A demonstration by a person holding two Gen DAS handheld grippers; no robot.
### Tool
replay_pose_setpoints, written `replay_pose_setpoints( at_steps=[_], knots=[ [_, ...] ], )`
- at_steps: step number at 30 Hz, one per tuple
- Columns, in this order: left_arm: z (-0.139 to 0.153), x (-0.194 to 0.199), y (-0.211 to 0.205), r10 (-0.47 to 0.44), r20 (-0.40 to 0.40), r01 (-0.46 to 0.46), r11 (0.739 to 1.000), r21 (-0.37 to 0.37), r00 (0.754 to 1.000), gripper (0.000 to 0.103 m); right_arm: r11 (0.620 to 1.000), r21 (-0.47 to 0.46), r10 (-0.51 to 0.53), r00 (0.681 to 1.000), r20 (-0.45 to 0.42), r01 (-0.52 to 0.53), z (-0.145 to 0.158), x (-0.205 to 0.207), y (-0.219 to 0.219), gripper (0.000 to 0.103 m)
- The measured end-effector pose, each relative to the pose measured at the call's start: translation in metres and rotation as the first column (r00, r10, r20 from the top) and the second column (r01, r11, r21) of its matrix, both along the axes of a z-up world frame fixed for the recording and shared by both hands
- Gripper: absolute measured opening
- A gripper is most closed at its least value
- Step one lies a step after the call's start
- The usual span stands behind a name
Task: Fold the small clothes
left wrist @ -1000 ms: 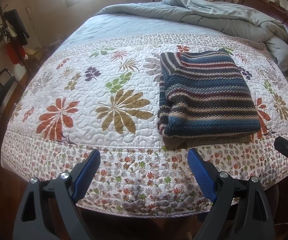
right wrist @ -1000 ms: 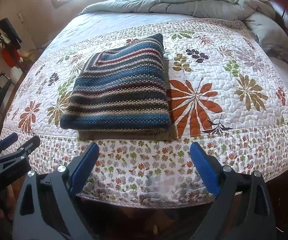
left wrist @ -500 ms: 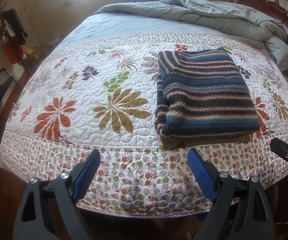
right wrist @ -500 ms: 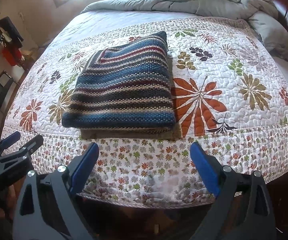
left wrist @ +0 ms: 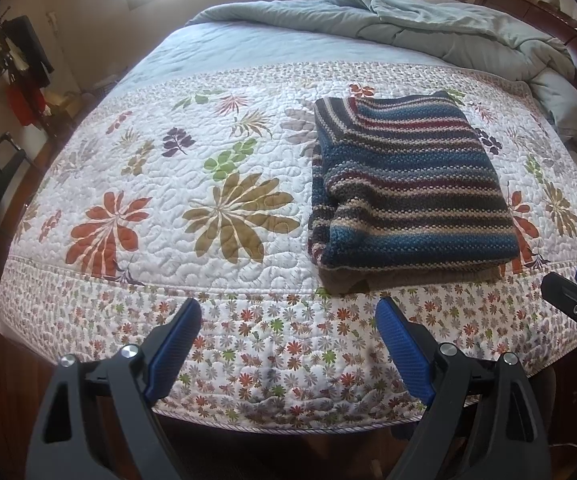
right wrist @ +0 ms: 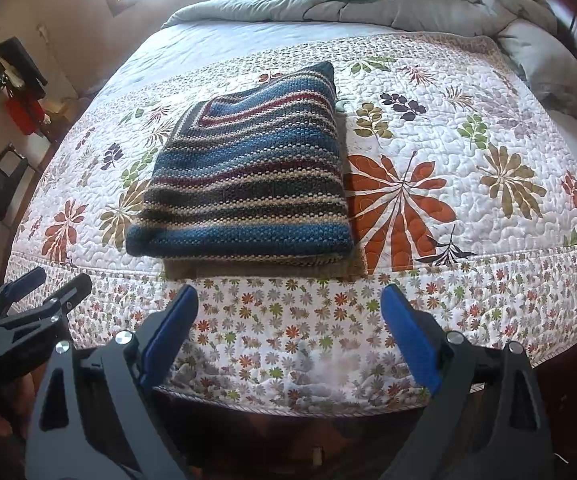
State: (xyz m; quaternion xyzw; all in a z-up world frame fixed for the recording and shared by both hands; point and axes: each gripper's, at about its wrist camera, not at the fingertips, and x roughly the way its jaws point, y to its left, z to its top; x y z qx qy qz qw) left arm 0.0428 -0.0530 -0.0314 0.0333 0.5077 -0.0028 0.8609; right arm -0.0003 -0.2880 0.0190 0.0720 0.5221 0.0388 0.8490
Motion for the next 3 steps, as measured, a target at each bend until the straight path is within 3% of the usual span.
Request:
replay_pose_setpoints(
  at_steps=[3],
  knots=[
    [-0.0005,0.0001,-0.0001,-0.002,-0.003,0.002,1.000,-0.002,1.000,0.089,1.000,0.003,-0.002,1.000,-0.003,0.002,-0.0003,0.0006,0.0004,0.092]
  ],
)
